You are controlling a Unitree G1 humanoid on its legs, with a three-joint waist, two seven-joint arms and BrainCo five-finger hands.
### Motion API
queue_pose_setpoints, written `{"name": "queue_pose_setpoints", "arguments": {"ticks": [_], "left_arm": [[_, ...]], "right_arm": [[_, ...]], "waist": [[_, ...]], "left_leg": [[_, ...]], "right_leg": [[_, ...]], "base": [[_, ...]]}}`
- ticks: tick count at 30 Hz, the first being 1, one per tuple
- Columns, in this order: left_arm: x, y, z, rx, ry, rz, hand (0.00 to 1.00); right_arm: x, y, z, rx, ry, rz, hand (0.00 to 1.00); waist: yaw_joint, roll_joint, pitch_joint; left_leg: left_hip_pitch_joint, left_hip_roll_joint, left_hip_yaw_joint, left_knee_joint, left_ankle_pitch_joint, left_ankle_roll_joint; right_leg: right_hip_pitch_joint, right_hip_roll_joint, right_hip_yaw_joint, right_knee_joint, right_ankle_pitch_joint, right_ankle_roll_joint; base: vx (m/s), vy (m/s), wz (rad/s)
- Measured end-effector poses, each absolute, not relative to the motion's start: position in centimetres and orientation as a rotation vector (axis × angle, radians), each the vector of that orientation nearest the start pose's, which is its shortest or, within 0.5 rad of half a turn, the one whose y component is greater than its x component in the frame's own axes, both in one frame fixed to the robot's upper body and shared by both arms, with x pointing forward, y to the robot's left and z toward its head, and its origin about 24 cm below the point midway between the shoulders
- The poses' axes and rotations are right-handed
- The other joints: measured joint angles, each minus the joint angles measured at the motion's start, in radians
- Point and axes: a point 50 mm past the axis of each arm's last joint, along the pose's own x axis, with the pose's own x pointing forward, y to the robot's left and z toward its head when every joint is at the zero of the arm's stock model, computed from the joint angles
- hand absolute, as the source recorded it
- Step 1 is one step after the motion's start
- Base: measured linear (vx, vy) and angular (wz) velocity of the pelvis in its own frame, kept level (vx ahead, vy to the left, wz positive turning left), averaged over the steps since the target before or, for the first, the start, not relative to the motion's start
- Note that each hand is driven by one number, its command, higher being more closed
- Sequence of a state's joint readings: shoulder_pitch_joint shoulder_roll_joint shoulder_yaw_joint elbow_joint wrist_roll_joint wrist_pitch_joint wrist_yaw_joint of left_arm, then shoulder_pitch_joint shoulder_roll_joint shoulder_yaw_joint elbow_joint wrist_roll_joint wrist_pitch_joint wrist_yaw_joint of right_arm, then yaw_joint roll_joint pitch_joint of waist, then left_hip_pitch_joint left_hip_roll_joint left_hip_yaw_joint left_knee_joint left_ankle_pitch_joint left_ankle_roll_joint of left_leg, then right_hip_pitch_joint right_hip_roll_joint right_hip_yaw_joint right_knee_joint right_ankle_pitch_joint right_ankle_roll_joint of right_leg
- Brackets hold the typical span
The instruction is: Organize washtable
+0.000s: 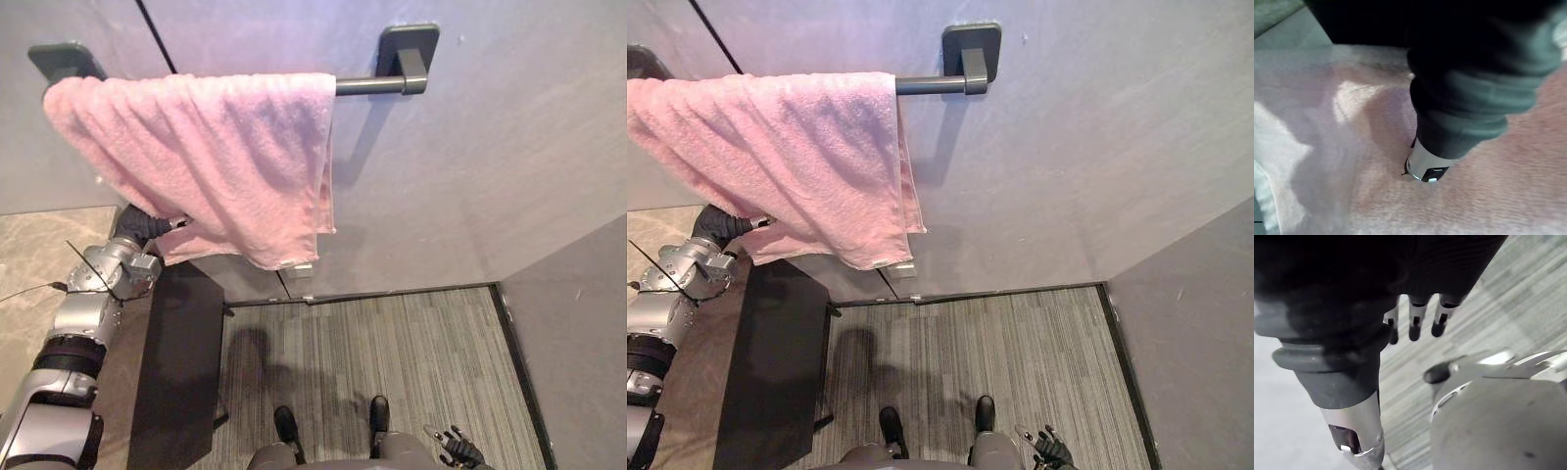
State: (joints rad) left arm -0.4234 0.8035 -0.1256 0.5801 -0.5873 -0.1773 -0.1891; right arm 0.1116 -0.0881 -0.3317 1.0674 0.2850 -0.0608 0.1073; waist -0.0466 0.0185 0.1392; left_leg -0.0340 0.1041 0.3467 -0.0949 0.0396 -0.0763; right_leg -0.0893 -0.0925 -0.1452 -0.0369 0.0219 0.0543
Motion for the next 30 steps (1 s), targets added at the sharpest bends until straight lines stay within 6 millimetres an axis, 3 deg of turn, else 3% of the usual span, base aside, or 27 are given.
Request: {"name": "queue_pose_setpoints", "arguments": {"ticks": [1,2,6,9,11,12,14,17,19,21,25,27,30], "left_arm": [[31.6,31.5,11.8,0.239,-0.039,0.002,0.00],[31.6,31.4,11.6,0.238,-0.033,0.008,1.00],[31.7,30.9,10.9,0.230,-0.024,0.021,1.00],[31.7,31.2,11.1,0.208,-0.046,0.077,1.00],[31.6,31.9,12.0,0.197,-0.088,0.127,1.00],[31.6,32.0,12.3,0.192,-0.098,0.136,1.00],[31.5,32.1,12.5,0.190,-0.110,0.145,1.00],[31.6,31.9,12.8,0.190,-0.123,0.144,1.00],[31.6,31.9,12.9,0.191,-0.128,0.142,1.00],[31.7,31.7,13.2,0.191,-0.138,0.135,1.00],[32.3,31.1,14.0,0.192,-0.164,0.119,1.00],[32.9,30.4,14.3,0.199,-0.161,0.097,1.00],[33.7,29.7,15.0,0.204,-0.178,0.078,1.00]], "right_arm": [[7.9,-22.4,-15.9,0.379,1.000,-0.454,0.00],[8.0,-22.4,-15.8,0.376,0.992,-0.454,0.00],[8.4,-22.5,-15.6,0.367,0.976,-0.446,0.00],[11.5,-22.0,-14.0,0.297,0.855,-0.345,0.00],[15.9,-21.3,-10.6,0.227,0.643,-0.193,0.00],[16.8,-21.2,-9.5,0.216,0.589,-0.159,0.00],[20.2,-21.0,-5.4,0.155,0.392,-0.045,0.00],[23.8,-20.1,1.4,0.100,0.096,0.113,0.00],[25.1,-19.5,4.0,0.075,-0.007,0.174,0.00],[27.1,-18.2,8.2,0.050,-0.155,0.277,0.00],[29.3,-16.1,12.0,0.028,-0.260,0.402,0.00],[30.8,-14.0,13.8,0.042,-0.286,0.478,0.00],[32.9,-12.0,15.2,0.028,-0.266,0.528,0.00]], "waist": [[0.002,0.000,0.000],[0.004,0.000,0.000],[0.008,0.000,0.000],[0.004,-0.003,0.001],[0.007,-0.008,0.001],[0.007,-0.009,0.001],[0.011,-0.009,0.001],[0.014,-0.010,0.001],[0.011,-0.011,0.000],[0.009,-0.012,0.000],[0.016,-0.012,0.000],[0.033,-0.014,-0.001],[0.045,-0.014,-0.001]], "left_leg": [[0.002,0.000,0.004,0.000,0.000,0.000],[0.004,0.000,0.007,0.000,0.000,0.000],[0.015,0.001,0.012,0.000,0.000,0.000],[0.017,-0.001,0.013,0.000,0.000,0.000],[0.006,-0.001,0.018,0.000,-0.006,0.004],[0.003,-0.001,0.021,-0.001,-0.005,0.004],[0.005,-0.001,0.034,-0.003,-0.005,0.004],[0.011,0.004,0.045,-0.007,-0.001,0.000],[0.012,0.006,0.047,-0.007,0.001,-0.001],[0.009,0.008,0.054,-0.002,0.006,-0.001],[0.000,0.016,0.052,0.000,0.012,-0.004],[0.000,0.027,0.048,0.000,0.018,-0.007],[-0.001,0.029,0.047,0.000,0.026,-0.005]], "right_leg": [[0.000,0.000,0.005,0.000,0.001,-0.001],[0.001,0.000,0.007,0.000,0.001,-0.001],[0.010,0.001,0.009,0.001,0.011,-0.014],[0.009,-0.003,0.014,0.001,0.021,-0.009],[-0.010,-0.003,0.045,0.000,0.024,-0.004],[-0.015,-0.004,0.052,0.000,0.025,-0.002],[-0.021,-0.002,0.072,0.000,0.031,0.008],[-0.021,0.005,0.087,-0.002,0.039,0.005],[-0.022,0.006,0.090,-0.003,0.043,0.002],[-0.022,0.006,0.095,-0.019,0.057,0.000],[-0.022,0.020,0.097,-0.036,0.082,-0.014],[-0.022,0.024,0.105,-0.036,0.095,-0.026],[-0.022,0.025,0.109,-0.038,0.102,-0.027]], "base": [[0.04,-0.023,-0.11],[0.02,-0.020,-0.07],[-0.01,-0.002,0.00],[-0.10,0.003,-0.04],[-0.14,-0.001,-0.17],[-0.12,-0.010,-0.22],[-0.13,-0.022,-0.19],[-0.08,-0.035,-0.13],[-0.01,-0.020,-0.07],[0.01,-0.017,-0.08],[0.00,-0.027,0.01],[0.00,0.000,0.00],[-0.05,-0.019,0.01]]}}
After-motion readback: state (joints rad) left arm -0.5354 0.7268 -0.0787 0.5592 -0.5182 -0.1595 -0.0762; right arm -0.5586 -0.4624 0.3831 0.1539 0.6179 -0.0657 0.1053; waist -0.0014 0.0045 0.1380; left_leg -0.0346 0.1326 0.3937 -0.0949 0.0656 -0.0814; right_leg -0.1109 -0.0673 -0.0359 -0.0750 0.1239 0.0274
